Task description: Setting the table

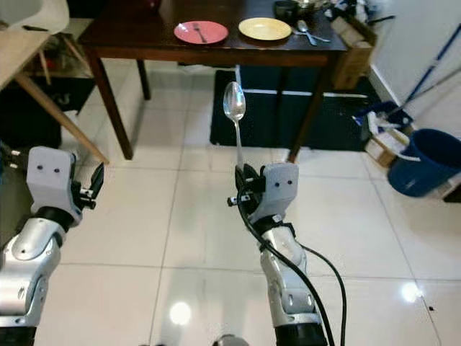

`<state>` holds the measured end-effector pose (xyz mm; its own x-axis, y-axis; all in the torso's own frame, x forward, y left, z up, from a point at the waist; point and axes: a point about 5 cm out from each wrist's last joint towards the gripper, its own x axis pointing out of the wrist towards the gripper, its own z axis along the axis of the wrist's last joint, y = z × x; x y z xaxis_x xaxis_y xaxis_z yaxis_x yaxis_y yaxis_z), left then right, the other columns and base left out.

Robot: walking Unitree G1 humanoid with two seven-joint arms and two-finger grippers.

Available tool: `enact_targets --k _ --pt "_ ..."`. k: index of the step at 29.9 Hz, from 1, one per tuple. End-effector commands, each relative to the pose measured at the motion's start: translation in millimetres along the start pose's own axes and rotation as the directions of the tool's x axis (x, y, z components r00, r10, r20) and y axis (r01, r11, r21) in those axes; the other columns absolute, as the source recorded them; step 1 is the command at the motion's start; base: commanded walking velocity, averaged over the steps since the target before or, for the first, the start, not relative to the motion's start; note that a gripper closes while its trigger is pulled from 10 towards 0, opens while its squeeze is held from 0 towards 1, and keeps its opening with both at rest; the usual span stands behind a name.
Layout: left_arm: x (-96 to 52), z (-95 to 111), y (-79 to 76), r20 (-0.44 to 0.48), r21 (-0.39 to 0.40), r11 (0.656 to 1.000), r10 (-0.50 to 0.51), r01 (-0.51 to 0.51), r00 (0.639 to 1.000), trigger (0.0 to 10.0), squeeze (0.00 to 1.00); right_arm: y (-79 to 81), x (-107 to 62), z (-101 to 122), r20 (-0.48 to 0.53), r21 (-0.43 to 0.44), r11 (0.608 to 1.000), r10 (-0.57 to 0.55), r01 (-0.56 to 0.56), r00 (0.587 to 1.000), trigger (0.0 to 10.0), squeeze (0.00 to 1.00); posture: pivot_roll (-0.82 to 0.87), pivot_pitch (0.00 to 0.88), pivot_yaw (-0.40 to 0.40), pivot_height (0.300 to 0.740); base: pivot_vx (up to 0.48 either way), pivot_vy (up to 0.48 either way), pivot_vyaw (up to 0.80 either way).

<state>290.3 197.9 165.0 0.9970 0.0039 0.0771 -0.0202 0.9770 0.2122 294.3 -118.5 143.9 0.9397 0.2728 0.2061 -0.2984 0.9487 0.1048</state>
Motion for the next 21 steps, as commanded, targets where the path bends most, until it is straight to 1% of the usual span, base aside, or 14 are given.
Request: enact_targets --k 1,13,16,21 --pt "-2.7 -4.1 -0.7 -0.025 0.000 1.000 -0.014 0.014 1.000 10.0 0.00 1.4 -0.2 0.7 0.007 0.007 1.000 0.006 -0.006 1.000 10.0 0.00 -0.05 0.025 0.057 0.740 0.000 0.000 0.00" --pt "-2.1 -4.0 -0.4 -0.019 0.018 1.000 -0.007 0.008 1.000 10.0 0.00 2.1 1.0 1.6 0.010 0.016 1.000 0.009 -0.010 1.000 10.0 0.00 -0.05 0.023 0.057 0.740 0.000 0.000 0.00" --pt "-2.1 -3.9 0.0 -0.018 0.024 1.000 -0.008 0.008 1.000 10.0 0.00 2.2 1.0 1.5 0.010 0.016 1.000 0.010 -0.010 1.000 10.0 0.00 -0.05 0.024 0.056 0.740 0.371 0.000 0.00" --pt "-2.4 -4.1 0.3 -0.018 0.029 1.000 -0.006 0.006 1.000 10.0 0.00 2.1 0.8 1.2 0.007 0.010 1.000 0.012 -0.012 1.000 10.0 0.00 -0.05 0.024 0.056 0.740 0.480 0.000 0.00"
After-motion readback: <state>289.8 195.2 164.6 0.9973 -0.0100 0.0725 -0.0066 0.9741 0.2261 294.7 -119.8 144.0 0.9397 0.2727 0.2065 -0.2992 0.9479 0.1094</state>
